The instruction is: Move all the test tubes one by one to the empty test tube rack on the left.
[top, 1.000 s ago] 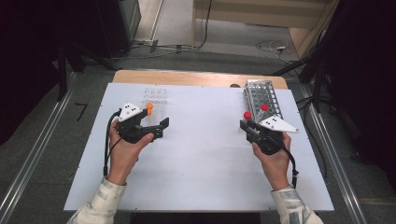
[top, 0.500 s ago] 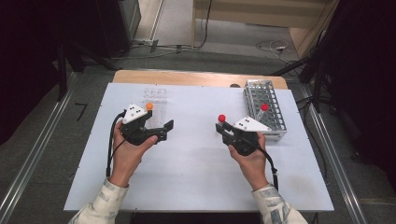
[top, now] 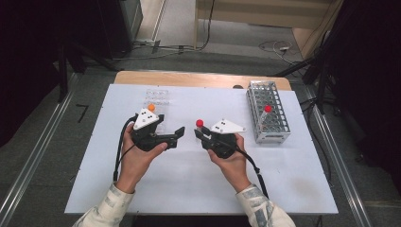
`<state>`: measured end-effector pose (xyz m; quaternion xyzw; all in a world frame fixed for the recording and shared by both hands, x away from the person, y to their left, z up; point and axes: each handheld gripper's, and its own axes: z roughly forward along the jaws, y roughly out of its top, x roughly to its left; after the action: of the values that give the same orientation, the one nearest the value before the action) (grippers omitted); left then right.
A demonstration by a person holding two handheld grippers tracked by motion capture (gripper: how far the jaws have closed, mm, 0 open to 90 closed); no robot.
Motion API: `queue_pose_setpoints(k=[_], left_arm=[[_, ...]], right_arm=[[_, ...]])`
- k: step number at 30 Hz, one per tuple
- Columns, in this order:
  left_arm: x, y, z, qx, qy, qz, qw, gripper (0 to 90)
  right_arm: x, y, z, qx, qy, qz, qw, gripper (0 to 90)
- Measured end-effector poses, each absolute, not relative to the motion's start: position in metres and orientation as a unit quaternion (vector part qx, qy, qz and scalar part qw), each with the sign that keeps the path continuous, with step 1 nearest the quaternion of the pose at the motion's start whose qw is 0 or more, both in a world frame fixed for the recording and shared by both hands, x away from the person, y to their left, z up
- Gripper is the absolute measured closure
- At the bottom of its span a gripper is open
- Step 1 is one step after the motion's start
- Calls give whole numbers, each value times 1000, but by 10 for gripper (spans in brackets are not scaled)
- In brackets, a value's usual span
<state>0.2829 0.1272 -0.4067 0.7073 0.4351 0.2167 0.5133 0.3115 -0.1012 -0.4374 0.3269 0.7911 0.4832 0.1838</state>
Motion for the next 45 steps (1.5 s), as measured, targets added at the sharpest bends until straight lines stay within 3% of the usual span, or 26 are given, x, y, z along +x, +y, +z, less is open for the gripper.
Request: queue_pose_setpoints(k=[6,22,27,32,36,45], left_arm=[[281,122,-409,707,430,216,519,187],[280,124,-412,721,415,205,516,695],[279,124,-411,725,410,212,511,707],[279,125,-409,725,410,209,512,708],[279,129,-408,723,413,208,514,708],[278,144,-404,714,424,213,514,709]], right_arm=[[308,-78,-442,312,800,485,166,716],[302,-52,-441,290,808,489,151,716],[301,-52,-441,290,810,488,148,686],[301,-55,-439,296,807,493,138,403],[302,-61,-439,307,801,493,148,292],[305,-91,-441,330,792,487,164,271]])
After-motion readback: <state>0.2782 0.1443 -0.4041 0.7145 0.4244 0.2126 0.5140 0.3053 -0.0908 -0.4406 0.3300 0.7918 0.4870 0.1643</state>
